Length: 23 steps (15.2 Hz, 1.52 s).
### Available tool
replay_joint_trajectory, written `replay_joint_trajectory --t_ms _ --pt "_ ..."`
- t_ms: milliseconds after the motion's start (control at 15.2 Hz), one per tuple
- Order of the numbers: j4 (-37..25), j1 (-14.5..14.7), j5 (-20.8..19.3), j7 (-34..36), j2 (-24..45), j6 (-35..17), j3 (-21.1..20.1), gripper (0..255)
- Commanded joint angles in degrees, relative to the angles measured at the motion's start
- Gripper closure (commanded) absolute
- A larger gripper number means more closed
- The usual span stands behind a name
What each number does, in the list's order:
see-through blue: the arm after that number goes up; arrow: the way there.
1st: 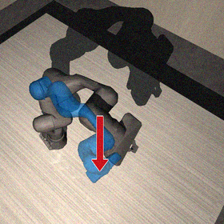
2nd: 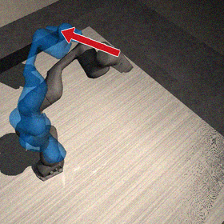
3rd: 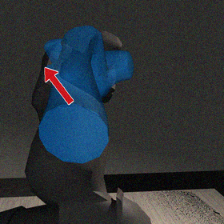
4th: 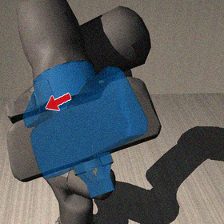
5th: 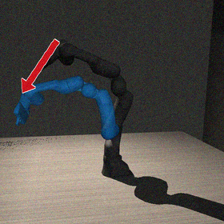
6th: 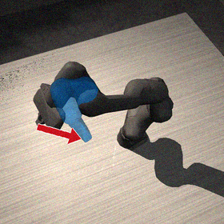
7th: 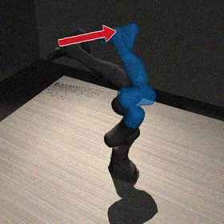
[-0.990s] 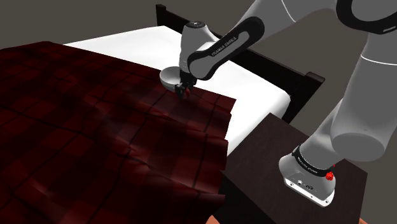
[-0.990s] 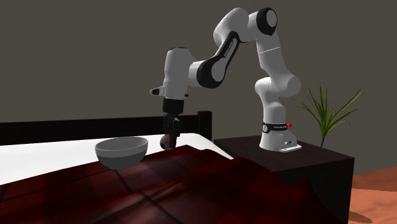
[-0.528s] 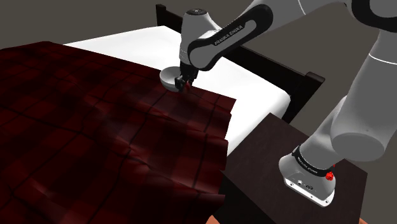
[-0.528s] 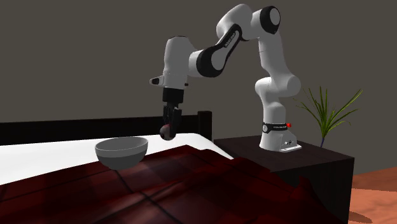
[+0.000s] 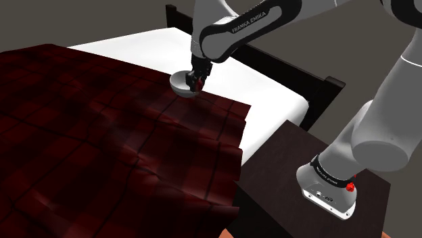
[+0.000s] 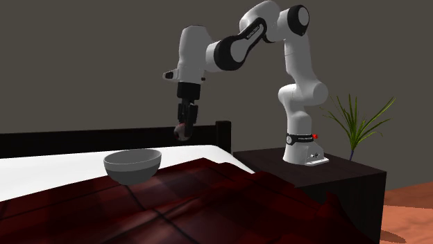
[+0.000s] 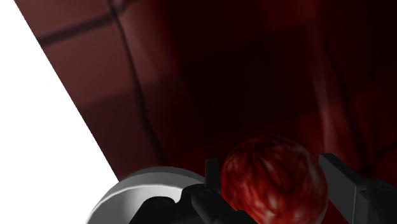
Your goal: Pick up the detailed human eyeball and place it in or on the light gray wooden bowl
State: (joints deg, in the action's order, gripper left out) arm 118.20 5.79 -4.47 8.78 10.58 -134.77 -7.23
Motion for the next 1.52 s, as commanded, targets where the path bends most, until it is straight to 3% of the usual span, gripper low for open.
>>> replay_joint_trajectory --t_ms 0,462,924,1452 --pt "-0.58 -0.05 0.20 -0.20 -0.66 1.25 -0.04 255" --pt "-18.12 -2.85 0.26 -5.58 11.45 6.54 1.87 255" --pt "-40.76 -5.12 0.54 -10.05 25.66 14.86 2.95 255" --pt "-38.17 -5.09 0.30 -9.83 27.91 10.03 3.10 255"
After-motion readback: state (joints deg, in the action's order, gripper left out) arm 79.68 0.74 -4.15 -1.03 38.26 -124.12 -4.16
